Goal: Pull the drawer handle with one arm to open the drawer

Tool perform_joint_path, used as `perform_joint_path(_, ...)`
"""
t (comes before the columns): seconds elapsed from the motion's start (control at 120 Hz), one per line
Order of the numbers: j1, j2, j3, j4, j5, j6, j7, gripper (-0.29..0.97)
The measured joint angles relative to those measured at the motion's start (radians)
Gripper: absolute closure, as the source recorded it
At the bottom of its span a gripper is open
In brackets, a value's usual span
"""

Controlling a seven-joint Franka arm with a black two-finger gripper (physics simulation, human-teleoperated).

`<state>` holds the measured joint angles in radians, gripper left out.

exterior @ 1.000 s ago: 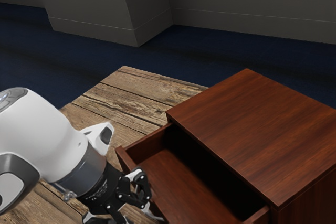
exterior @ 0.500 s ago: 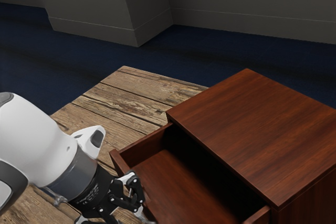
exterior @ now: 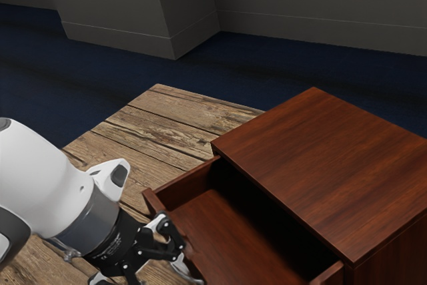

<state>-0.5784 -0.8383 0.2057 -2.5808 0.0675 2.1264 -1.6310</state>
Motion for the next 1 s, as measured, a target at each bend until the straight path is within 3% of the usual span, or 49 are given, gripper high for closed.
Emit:
perform_joint_path(0.383, 0.013, -0.042, -0.003, 0.007, 0.025, -0.008, 0.024, 0.28)
perform_joint_path(0.6, 0.055, -0.041, -0.119, 0.17, 0.06, -0.088, 0.04, 0.2)
perform_joint_path(0.675, 0.058, 0.063, -0.111, 0.407, 0.045, -0.201, 0.045, 0.14)
perform_joint_path(0.758, 0.053, 0.289, -0.055, 0.743, 0.016, -0.368, 0.049, 0.09)
perform_joint_path(0.808, 0.047, 0.409, -0.027, 0.867, 0.0, -0.451, 0.052, 0.07)
perform_joint_path(0.892, 0.038, 0.549, -0.013, 0.96, -0.031, -0.559, 0.052, 0.05)
perform_joint_path(1.0, 0.021, 0.574, 0.017, 0.943, -0.034, -0.642, 0.021, 0.03)
